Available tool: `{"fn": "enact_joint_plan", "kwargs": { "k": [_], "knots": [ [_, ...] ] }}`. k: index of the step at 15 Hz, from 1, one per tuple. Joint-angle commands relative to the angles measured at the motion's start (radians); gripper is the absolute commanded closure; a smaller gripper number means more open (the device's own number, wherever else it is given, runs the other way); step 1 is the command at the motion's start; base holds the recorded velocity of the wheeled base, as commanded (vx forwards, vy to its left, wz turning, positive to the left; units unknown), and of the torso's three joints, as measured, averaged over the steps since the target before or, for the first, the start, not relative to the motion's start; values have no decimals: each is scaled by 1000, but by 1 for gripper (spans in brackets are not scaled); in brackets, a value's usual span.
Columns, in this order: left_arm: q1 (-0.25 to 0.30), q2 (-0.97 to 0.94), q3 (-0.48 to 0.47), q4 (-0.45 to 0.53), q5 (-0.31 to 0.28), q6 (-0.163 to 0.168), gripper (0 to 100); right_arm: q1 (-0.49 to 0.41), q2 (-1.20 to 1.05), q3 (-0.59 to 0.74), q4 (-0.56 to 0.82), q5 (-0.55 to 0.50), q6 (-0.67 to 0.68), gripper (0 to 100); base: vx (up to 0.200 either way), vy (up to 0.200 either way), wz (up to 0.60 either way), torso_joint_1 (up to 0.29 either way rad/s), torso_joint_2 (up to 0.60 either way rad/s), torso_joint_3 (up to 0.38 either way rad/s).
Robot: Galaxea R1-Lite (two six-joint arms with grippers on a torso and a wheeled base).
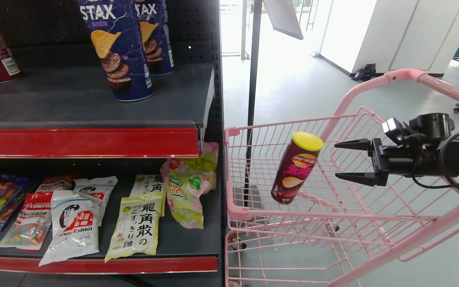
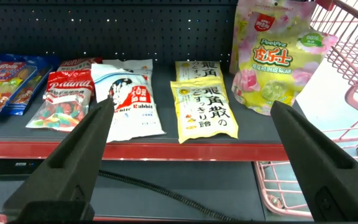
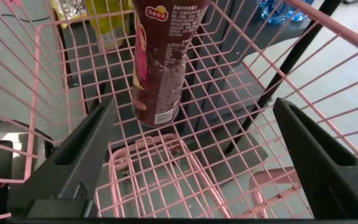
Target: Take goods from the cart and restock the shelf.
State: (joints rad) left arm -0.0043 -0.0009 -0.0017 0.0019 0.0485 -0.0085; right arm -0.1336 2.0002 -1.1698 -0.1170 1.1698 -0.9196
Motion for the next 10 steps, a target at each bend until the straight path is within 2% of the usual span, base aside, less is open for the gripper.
{"fn": "enact_joint_plan", "kwargs": {
  "k": [1,10],
  "knots": [
    [1,1,0,1,1,-1,0,14,23,-5,0,1,-1,0,0,0,0,0,0,0],
    [0,1,0,0,1,-1,0,114,209,-123,-4,-5,27,0,0,0,0,0,0,0]
  ]
}}
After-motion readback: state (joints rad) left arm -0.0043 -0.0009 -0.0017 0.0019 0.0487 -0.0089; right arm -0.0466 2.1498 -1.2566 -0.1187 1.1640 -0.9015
